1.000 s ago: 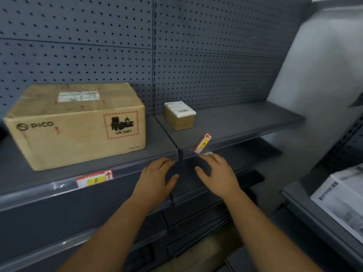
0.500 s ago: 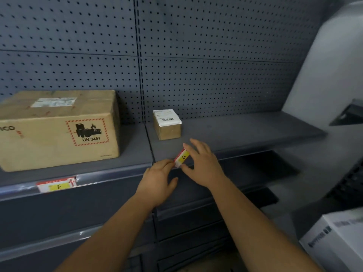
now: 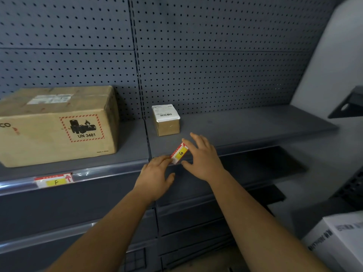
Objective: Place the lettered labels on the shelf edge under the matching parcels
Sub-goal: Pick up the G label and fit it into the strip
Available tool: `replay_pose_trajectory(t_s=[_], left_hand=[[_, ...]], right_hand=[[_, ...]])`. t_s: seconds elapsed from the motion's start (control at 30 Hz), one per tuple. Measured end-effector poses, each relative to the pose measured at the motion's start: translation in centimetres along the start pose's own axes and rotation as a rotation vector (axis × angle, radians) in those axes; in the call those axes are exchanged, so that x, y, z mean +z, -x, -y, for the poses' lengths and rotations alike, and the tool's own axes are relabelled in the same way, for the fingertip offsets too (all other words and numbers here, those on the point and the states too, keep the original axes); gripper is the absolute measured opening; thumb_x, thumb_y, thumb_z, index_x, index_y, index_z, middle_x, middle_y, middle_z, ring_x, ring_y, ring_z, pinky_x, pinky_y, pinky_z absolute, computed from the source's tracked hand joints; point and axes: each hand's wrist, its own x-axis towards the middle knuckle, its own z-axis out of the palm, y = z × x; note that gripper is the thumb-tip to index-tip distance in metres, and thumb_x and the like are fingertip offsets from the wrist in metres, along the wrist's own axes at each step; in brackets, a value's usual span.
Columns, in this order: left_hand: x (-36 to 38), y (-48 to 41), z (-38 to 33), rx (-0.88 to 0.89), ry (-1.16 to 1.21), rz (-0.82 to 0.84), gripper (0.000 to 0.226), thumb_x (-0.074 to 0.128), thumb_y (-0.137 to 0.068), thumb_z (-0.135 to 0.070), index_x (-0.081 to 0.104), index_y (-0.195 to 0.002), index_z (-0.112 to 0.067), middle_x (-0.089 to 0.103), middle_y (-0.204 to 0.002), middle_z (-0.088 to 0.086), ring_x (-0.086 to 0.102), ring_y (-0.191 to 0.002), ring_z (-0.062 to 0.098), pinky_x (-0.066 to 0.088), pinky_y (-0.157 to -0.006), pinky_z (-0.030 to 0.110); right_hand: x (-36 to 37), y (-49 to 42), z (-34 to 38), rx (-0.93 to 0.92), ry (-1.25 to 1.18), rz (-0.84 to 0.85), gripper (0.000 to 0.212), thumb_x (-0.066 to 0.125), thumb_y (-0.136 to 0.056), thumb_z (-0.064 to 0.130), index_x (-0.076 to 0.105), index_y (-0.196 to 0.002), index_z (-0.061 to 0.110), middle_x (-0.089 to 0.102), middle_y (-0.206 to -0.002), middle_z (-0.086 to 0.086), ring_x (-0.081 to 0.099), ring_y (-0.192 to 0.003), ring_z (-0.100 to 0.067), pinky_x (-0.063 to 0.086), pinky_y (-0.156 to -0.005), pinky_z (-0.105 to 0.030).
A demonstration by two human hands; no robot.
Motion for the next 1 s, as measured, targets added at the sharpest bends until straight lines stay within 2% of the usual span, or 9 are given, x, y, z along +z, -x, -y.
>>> replay_pose_trajectory(t_s=[0.27, 0.57, 0.77, 0.83, 1.0], left_hand=[[0.3, -0.2, 0.2, 0.001, 0.002, -0.018, 0.053, 0.055, -0.087, -0.037, 0.042, -0.136, -0.022, 0.044, -0.138, -0.004, 0.038, -0.127, 0.016, 0.032, -0.107, 0.039], [0.8, -0.6, 0.1, 0.0, -0.007, -0.045, 0.053, 0.054, -0.088, -0.039, 0.041, -0.137, -0.021, 0.043, -0.138, -0.003, 0.036, -0.126, 0.016, 0.03, -0.107, 0.037], [1.1, -1.4, -0.5, 0.019, -0.012, -0.056, 0.052, 0.054, -0.087, -0.038, 0.044, -0.135, -0.019, 0.045, -0.136, -0.001, 0.038, -0.125, 0.018, 0.031, -0.106, 0.038], [1.1, -1.5, -0.7, 0.015, -0.021, -0.056, 0.052, 0.053, -0.088, -0.038, 0.043, -0.135, -0.019, 0.045, -0.136, -0.002, 0.037, -0.125, 0.017, 0.031, -0.106, 0.038], [1.0, -1.5, -1.1, 0.003, -0.044, -0.067, 0.051, 0.052, -0.089, -0.038, 0.042, -0.136, -0.021, 0.043, -0.137, -0.005, 0.037, -0.124, 0.016, 0.028, -0.106, 0.037]], right_hand=[[0.2, -0.3, -0.4, -0.043, 0.051, 0.015, 0.077, 0.061, -0.087, 0.043, 0.018, -0.151, 0.033, 0.007, -0.16, -0.002, 0.004, -0.146, -0.03, 0.015, -0.115, -0.05], [1.0, 1.0, -2.0, 0.132, -0.025, -0.006, 0.063, 0.064, -0.085, 0.041, 0.04, -0.142, 0.028, 0.012, -0.159, -0.002, 0.01, -0.145, -0.028, 0.016, -0.115, -0.05], [2.6, 2.3, -2.1, 0.182, -0.002, 0.039, 0.077, 0.063, -0.086, 0.045, 0.022, -0.15, 0.031, 0.003, -0.16, -0.001, 0.002, -0.147, -0.027, 0.011, -0.118, -0.049], [2.6, 2.3, -2.3, 0.174, -0.017, 0.017, 0.076, 0.064, -0.085, 0.044, 0.024, -0.149, 0.031, 0.007, -0.159, -0.001, 0.006, -0.146, -0.027, 0.013, -0.117, -0.049], [2.4, 2.1, -2.4, 0.124, -0.045, -0.031, 0.067, 0.065, -0.083, 0.04, 0.037, -0.142, 0.028, 0.03, -0.145, 0.0, 0.025, -0.137, -0.023, 0.019, -0.113, -0.044]])
